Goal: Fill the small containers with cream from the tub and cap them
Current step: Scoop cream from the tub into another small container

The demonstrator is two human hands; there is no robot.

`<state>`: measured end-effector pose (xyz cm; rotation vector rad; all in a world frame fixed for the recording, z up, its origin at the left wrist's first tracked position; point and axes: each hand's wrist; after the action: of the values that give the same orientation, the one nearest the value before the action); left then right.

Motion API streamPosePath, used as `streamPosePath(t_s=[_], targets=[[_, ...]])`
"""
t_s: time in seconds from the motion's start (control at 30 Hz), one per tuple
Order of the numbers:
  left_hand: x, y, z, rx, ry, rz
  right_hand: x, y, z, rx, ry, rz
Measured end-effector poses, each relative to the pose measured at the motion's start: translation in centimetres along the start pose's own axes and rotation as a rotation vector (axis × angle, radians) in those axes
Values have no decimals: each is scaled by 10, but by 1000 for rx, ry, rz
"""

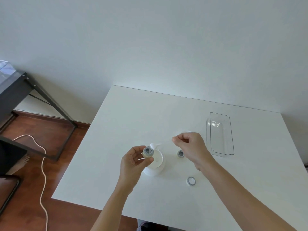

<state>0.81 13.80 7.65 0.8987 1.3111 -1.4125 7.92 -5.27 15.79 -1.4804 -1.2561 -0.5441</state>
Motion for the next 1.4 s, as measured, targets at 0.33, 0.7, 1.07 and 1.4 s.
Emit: streamPosePath(t_s=[0.33, 0.7, 1.07, 1.4], targets=[[-11, -2, 3, 35, -42, 23, -10, -16, 16, -235, -403, -600], [-14, 1, 0, 46, -85, 18, -27, -24, 6, -411, -939, -1159], [-8, 2, -5, 31, -80, 22, -27, -28, 4, -487, -953, -1157], [-1, -4, -22, 32, -90, 25, -31, -3, 16, -237, -547, -467]])
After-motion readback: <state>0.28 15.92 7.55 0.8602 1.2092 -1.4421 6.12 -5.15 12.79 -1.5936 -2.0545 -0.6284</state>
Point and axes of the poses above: each hand's wrist, its own y-axis towards the middle knuckle, its own z-axis out of the palm, x = y × z, and after that the axes turned 8 degrees about x, right-handed
